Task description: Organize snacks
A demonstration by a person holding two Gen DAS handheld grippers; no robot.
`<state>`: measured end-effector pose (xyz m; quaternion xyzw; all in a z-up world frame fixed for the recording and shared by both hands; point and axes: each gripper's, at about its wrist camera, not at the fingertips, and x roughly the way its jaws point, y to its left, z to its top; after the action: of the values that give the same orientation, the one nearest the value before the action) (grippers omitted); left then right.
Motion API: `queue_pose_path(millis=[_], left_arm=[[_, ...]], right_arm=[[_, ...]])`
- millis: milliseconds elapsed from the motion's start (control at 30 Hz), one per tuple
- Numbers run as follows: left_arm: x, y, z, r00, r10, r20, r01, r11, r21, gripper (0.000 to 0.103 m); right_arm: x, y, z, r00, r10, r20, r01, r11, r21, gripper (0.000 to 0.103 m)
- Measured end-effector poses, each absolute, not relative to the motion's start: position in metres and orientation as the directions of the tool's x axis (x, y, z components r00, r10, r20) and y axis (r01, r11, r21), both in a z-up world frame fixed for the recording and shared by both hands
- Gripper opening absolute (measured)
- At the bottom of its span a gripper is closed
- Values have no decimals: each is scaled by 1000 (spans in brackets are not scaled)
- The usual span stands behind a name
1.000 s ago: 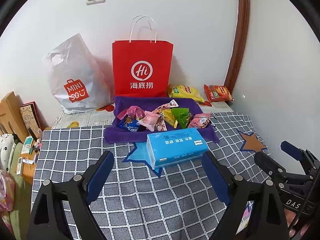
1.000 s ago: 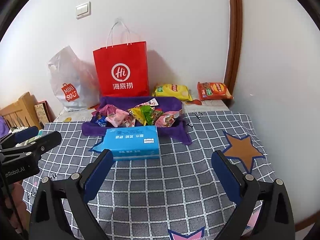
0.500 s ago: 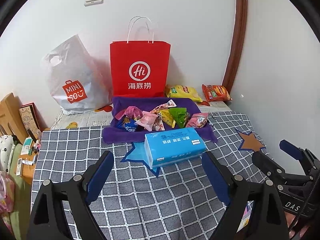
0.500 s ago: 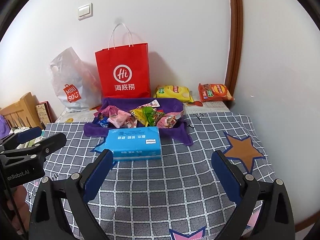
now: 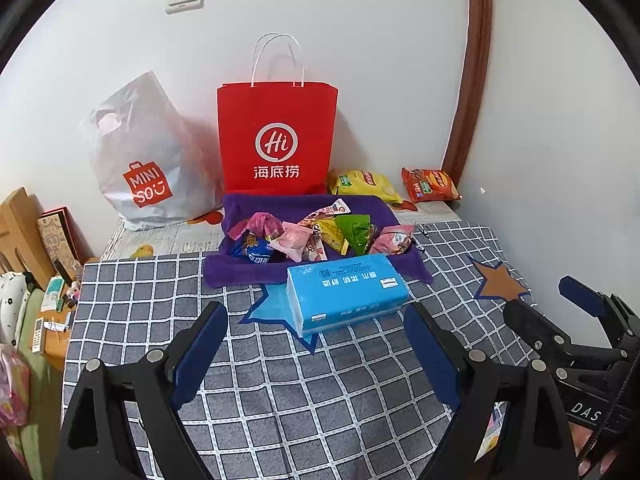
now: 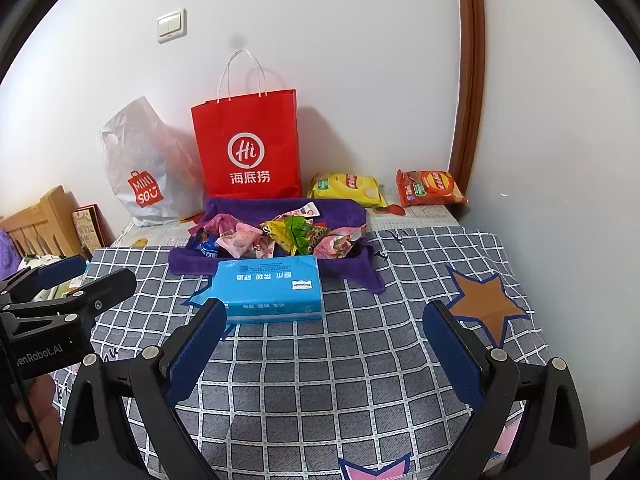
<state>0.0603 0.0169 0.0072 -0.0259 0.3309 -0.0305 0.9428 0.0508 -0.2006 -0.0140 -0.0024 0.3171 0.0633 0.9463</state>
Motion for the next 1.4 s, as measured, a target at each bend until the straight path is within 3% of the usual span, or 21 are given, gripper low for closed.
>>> queue_pose_path(millis=[1400], left_arm=[[57, 18, 11, 786, -78, -614, 45, 997, -69, 89]], right_arm=[[45, -200, -8, 802, 120, -585, -126, 992, 30, 98]])
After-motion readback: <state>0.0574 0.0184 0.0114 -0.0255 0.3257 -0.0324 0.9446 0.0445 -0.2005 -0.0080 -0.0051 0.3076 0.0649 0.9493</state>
